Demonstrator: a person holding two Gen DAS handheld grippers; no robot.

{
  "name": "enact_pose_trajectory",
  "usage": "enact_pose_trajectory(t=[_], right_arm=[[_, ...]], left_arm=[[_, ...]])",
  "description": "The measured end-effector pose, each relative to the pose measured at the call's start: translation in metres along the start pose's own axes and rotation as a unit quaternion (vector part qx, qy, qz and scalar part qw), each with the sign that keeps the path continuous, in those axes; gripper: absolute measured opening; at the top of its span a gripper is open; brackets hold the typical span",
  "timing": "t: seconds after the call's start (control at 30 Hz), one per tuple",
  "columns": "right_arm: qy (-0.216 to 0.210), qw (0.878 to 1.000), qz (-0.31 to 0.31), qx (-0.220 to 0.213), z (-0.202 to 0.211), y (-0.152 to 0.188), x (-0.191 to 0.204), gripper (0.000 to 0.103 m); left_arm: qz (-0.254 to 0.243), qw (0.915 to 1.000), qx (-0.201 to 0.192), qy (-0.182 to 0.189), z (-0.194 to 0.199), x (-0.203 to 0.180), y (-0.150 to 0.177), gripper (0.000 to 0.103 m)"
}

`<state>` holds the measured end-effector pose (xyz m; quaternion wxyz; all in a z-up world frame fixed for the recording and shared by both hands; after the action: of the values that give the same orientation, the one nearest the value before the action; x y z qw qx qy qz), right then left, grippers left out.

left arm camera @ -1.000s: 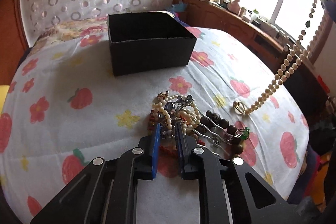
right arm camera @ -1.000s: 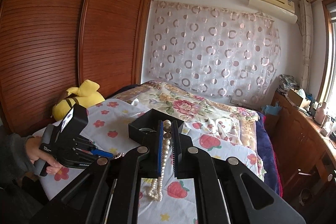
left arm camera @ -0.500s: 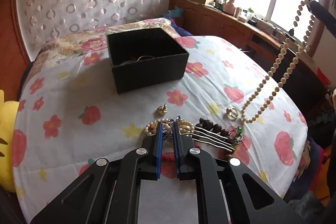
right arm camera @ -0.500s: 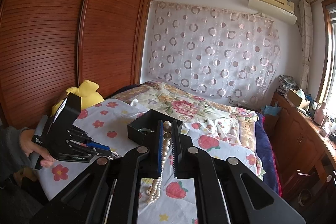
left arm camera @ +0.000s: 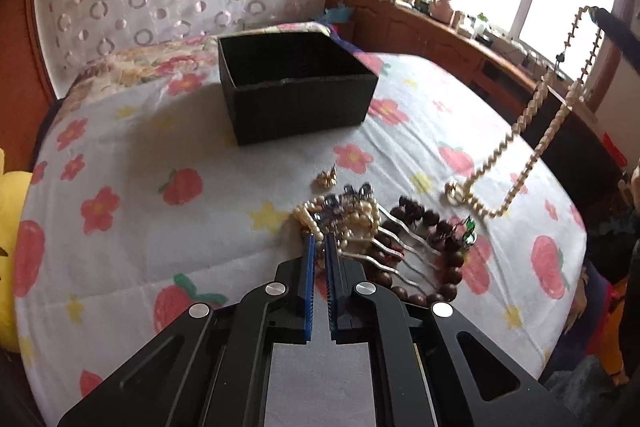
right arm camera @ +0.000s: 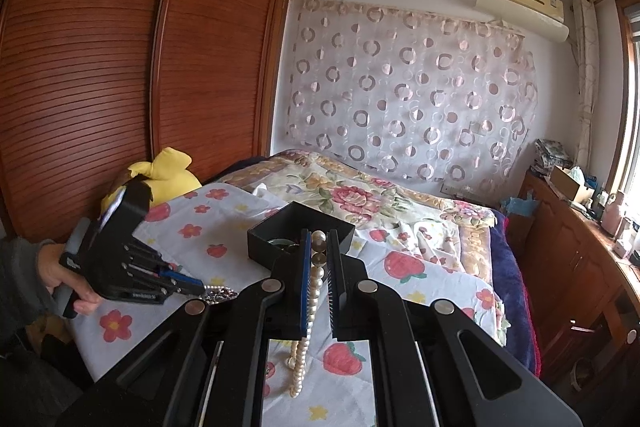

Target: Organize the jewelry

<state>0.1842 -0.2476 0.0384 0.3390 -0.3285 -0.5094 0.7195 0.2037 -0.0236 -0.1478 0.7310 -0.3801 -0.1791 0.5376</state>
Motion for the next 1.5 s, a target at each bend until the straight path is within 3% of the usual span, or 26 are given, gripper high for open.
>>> enact_pose_trajectory(t=[0.23, 0.43, 0.77, 1.5], right_arm=[[0.000, 1.000, -0.001, -0.001, 0.000, -0.001, 0.000, 0.008], [-0.003, 1.000, 0.000, -0.006, 0.003, -0.001, 0.005, 0.008], [-0.001, 1.000, -0.002, -0.007, 0.008, -0.004, 0.004, 0.008], [0.002, 1.000, -0.005, -0.009, 0.011, -0.007, -0.005, 0.008]], left_arm=[[0.008, 0.9996, -0.027, -0.005, 0.014, 0.006, -0.014, 0.004], [-0.001, 0.9989, -0.047, 0.008, 0.019, -0.015, -0.040, 0.004], [-0.020, 0.9987, -0.045, 0.012, 0.002, -0.035, -0.059, 0.004], [-0.016, 0.9912, -0.125, 0.040, 0.047, -0.067, -0.105, 0.004]])
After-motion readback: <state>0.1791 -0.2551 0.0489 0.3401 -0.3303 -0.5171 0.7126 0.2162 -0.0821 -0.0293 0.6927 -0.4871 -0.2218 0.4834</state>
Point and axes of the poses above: each gripper's, at about its wrist camera, not at the fingertips, and z roughly against the way its jaws point, x to its left, y to its underside, the point moved 9 cm from there along -z, roughly the way its jaws point, and after that the axes turned 8 degrees about -x, right-handed, at the moved point
